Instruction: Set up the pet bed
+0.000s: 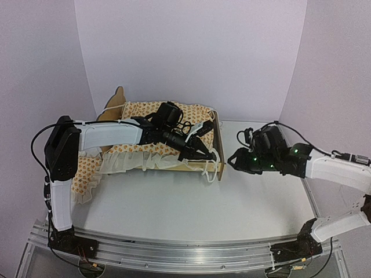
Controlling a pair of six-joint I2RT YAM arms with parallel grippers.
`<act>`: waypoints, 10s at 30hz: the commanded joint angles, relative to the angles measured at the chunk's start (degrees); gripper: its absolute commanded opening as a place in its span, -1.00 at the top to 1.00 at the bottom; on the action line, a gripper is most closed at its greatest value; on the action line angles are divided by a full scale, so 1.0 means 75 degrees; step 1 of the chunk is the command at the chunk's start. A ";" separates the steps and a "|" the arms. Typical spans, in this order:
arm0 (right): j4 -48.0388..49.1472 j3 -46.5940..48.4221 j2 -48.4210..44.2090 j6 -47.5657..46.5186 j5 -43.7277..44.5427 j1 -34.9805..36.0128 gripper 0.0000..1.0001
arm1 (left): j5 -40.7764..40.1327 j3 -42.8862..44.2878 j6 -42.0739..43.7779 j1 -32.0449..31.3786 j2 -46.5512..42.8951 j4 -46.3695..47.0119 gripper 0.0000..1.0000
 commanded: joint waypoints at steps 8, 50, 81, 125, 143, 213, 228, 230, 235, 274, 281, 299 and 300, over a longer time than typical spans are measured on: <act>0.5350 -0.0876 0.1357 -0.5495 0.0619 0.2532 0.20 | -0.0245 0.0415 -0.0216 0.0106 0.0088 0.0440 1.00; 0.2466 0.2141 0.4692 -1.0132 0.3757 0.2083 1.00 | -0.0086 0.0575 -0.0037 0.0174 0.0146 0.0090 1.00; 0.7835 -0.3100 0.2515 -0.0822 -0.0667 0.1156 1.00 | -0.0279 -0.0969 0.3117 0.0352 0.0134 -0.0452 1.00; 0.8741 -0.3759 0.2338 0.0986 0.0851 0.0679 1.00 | -0.7978 -0.0095 -0.4624 -0.1725 0.1294 0.0186 0.20; 0.8767 -0.3724 0.2385 0.0393 0.0208 0.0680 1.00 | -0.8245 0.0425 -0.4480 -0.1947 0.1938 0.0929 0.88; 0.7496 0.0298 0.5741 -0.2947 -0.5496 -0.1140 1.00 | -0.2594 0.0786 0.2158 -0.0868 0.0240 -0.3281 -0.02; 0.7616 0.0525 0.5995 -0.2830 -0.5618 -0.1141 1.00 | -0.3105 0.0390 0.6157 -0.0115 -0.0768 -0.4866 -0.51; 0.7616 0.0569 0.6015 -0.2828 -0.5647 -0.1148 1.00 | -0.3251 0.0255 0.6506 0.0001 -0.0785 -0.4520 -0.39; 0.7617 0.0573 0.6018 -0.2848 -0.5698 -0.1141 1.00 | -0.3809 -0.0881 0.7388 0.0011 -0.0769 -0.2134 -0.02; 0.7604 0.0688 0.5861 -0.2951 -0.6001 -0.1155 1.00 | -0.3618 -0.2230 1.0652 0.0047 0.0365 0.2263 0.42; 0.7607 0.0765 0.5901 -0.2961 -0.6070 -0.1182 1.00 | -0.3140 -0.2428 1.0783 0.0010 0.0188 0.1901 0.58; 0.7228 0.0193 0.5072 -0.2555 -0.5246 -0.1184 0.25 | -0.4049 -0.2474 0.7892 -0.0023 -0.0426 0.1763 1.00; 0.7007 0.0067 0.4870 -0.2475 -0.5071 -0.1180 0.13 | -0.4160 -0.2398 0.7626 -0.0023 -0.0439 0.1464 1.00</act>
